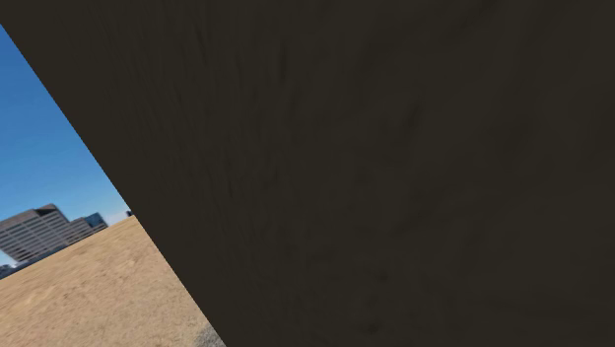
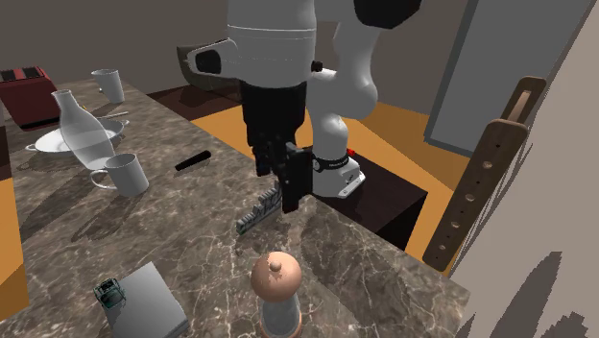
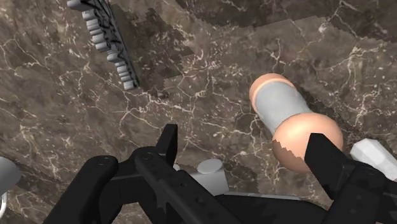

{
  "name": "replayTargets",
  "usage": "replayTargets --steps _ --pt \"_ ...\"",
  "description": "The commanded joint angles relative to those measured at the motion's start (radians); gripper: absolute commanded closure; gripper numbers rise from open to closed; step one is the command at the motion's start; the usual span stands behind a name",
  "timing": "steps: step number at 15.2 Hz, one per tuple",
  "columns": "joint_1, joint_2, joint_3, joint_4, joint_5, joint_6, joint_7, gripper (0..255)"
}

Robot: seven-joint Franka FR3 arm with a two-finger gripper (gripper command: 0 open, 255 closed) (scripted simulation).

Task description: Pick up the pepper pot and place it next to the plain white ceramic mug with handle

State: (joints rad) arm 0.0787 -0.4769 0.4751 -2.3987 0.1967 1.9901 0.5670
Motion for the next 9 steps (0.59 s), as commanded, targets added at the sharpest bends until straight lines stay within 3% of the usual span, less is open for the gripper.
replayTargets --steps 1,6,9 --pt "-0.009 0.07 0.049 0.03 -0.017 0.056 0.054 0" --pt "-0.039 0.251 0.165 0.121 -0.114 0.162 0.208 0" --pt "-0.042 0.274 0.172 0.099 -0.128 0.205 0.219 0"
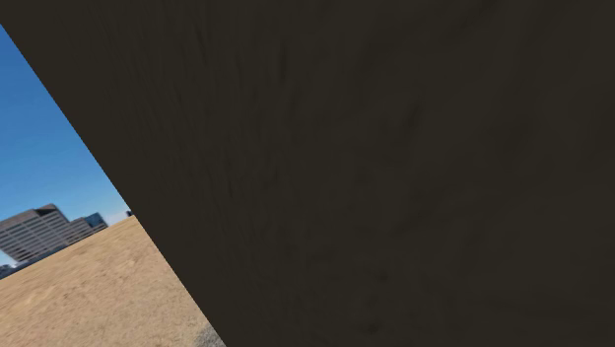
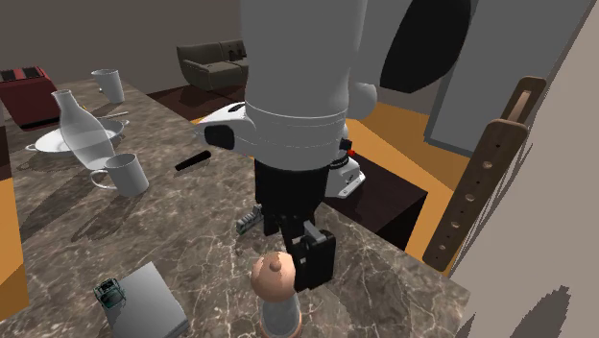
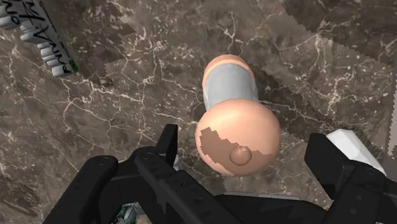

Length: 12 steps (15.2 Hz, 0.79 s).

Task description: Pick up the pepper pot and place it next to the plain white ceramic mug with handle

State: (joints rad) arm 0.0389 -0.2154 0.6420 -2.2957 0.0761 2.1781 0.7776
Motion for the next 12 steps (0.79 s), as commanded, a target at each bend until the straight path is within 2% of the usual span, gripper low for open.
replayTargets --steps 1,5,12 --pt "-0.003 0.021 0.008 -0.011 -0.013 0.031 0.012 0" --pt "-0.009 0.053 0.017 -0.035 -0.034 0.081 0.029 0" --pt "-0.009 0.053 0.017 -0.035 -0.034 0.081 0.029 0"
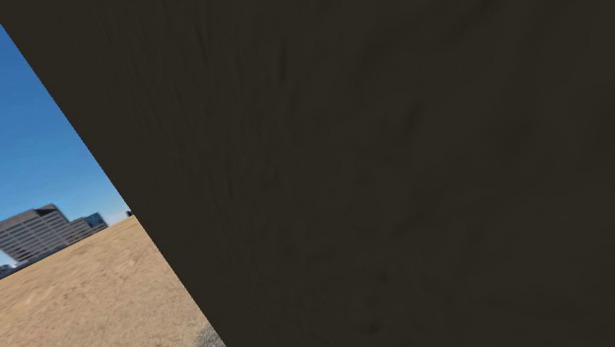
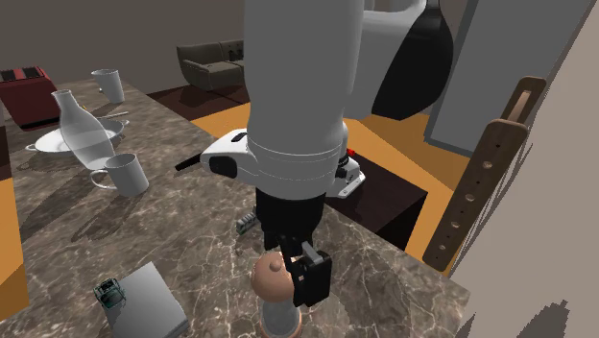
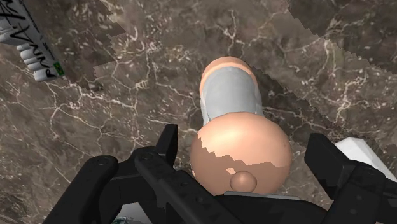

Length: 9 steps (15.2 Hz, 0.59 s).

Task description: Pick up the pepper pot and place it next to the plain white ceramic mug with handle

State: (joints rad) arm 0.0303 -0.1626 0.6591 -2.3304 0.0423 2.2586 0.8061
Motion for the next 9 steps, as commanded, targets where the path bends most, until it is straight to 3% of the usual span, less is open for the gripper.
replayTargets --steps 1,2,9 --pt "0.0 0.0 0.0 0.0 0.0 0.0 0.0 0" --pt "0.0 0.0 0.0 0.0 0.0 0.0 0.0 255" --pt "0.0 0.0 0.0 0.0 0.0 0.0 0.0 255"
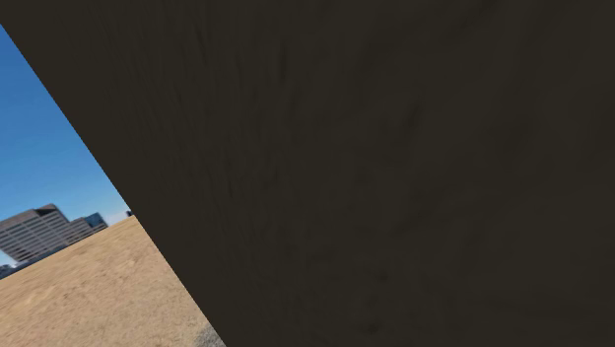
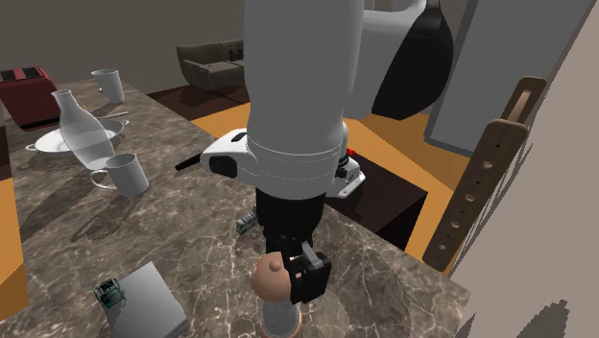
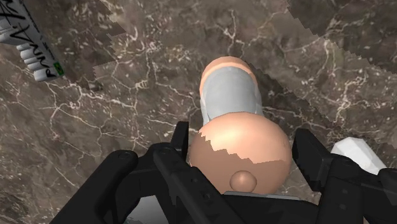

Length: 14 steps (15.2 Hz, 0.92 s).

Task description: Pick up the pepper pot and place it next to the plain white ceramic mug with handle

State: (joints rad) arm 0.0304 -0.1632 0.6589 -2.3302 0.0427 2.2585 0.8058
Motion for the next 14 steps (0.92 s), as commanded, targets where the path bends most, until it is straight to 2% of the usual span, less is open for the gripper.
replayTargets --steps 1,14 --pt "0.0 0.0 0.0 0.0 0.0 0.0 0.0 255" --pt "0.008 -0.079 -0.031 0.1 0.046 -0.168 -0.044 255"
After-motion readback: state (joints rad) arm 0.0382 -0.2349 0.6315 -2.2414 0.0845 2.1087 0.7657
